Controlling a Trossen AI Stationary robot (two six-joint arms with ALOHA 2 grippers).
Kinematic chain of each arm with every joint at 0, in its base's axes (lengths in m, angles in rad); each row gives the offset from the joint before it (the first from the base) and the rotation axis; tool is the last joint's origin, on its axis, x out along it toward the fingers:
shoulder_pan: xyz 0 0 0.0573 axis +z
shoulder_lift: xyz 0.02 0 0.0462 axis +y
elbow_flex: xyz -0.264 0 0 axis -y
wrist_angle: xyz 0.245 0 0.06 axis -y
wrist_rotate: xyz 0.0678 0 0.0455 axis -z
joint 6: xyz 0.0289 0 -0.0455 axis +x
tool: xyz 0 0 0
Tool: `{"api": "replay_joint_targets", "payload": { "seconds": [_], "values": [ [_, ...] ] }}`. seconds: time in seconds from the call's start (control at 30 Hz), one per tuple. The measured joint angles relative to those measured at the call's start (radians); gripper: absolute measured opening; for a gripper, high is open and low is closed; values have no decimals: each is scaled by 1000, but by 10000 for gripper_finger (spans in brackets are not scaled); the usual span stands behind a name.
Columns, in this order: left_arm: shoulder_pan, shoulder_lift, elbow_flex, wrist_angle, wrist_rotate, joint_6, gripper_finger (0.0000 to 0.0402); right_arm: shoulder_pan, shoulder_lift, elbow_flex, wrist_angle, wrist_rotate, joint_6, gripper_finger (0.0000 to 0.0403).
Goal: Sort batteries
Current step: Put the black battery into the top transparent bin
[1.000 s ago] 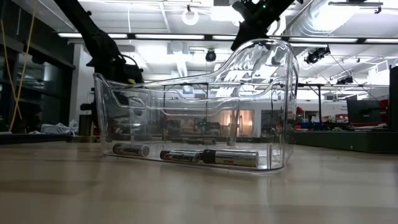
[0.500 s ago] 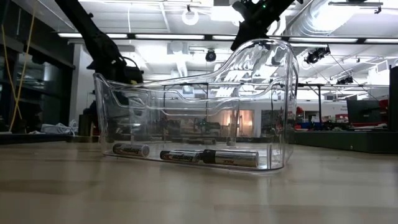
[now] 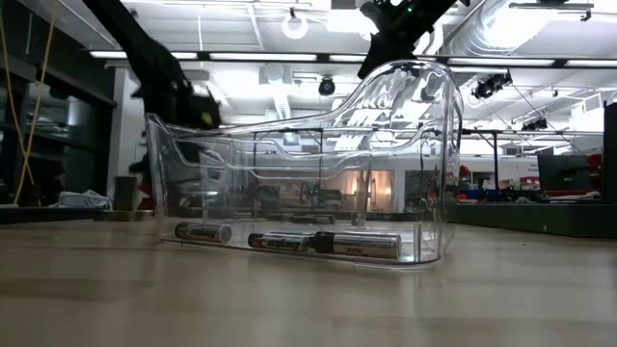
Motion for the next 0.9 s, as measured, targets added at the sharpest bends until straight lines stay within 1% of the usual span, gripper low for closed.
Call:
{"api": "replay_joint_targets", "payload": {
  "seconds": [0.17,0.27,0.33,0.43,0.5,0.53,0.57,0.63,0.73,0.9],
  "values": [
    [10,-193,15,42,3,-6,6,-2,0,0,1,0,-4,0],
    [3,-277,15,74,16,-23,6,-2,0,0,1,0,2,0],
    [-5,-314,15,104,75,-46,6,-2,0,0,1,0,3,0],
    [-54,-350,16,261,236,-71,5,-2,0,0,2,1,3,0],
    [-105,-349,17,371,304,-106,5,-2,0,0,4,0,3,0],
    [-134,-343,17,408,309,-109,5,-2,0,0,8,0,4,0],
    [-163,-333,17,438,302,-110,7,-2,0,0,10,0,4,0],
    [-220,-307,17,480,254,-112,18,-2,0,0,10,0,8,0],
    [-288,-243,17,479,199,-111,50,-2,0,0,10,0,9,0],
    [-338,-154,32,486,186,-136,117,-2,0,0,13,-11,12,0]
  ]
}}
